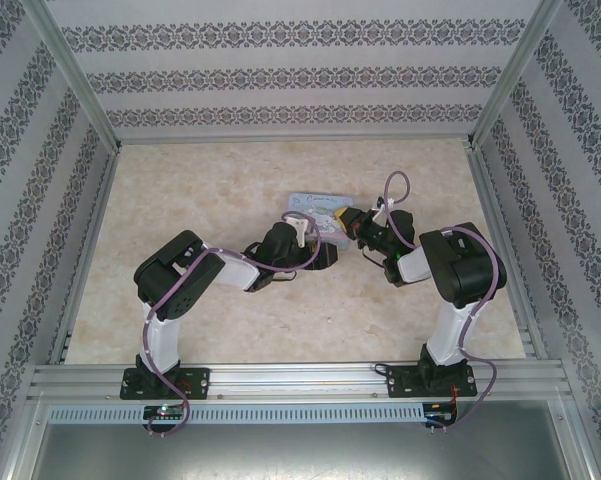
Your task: Unlock the padlock with the key
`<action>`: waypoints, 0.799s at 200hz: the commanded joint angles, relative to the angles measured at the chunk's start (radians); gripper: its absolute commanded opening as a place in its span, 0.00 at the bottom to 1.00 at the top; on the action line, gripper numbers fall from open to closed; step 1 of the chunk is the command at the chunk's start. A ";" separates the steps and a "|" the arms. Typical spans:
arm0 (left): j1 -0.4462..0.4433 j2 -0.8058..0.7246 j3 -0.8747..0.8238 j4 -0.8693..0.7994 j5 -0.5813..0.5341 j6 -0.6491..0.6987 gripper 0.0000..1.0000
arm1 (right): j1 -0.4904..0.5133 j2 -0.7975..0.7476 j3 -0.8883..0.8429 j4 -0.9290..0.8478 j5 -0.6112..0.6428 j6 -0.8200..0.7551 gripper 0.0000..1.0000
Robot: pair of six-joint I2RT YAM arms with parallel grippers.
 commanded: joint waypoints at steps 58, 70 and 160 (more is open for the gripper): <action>-0.011 0.076 -0.057 0.293 0.001 -0.229 0.76 | -0.008 0.022 -0.012 0.068 -0.005 0.011 0.00; -0.011 0.084 -0.065 0.315 -0.010 -0.248 0.76 | -0.009 0.024 -0.013 0.069 -0.005 0.012 0.00; -0.052 0.114 -0.071 0.371 -0.104 -0.345 0.69 | -0.011 0.035 -0.019 0.091 -0.004 0.021 0.00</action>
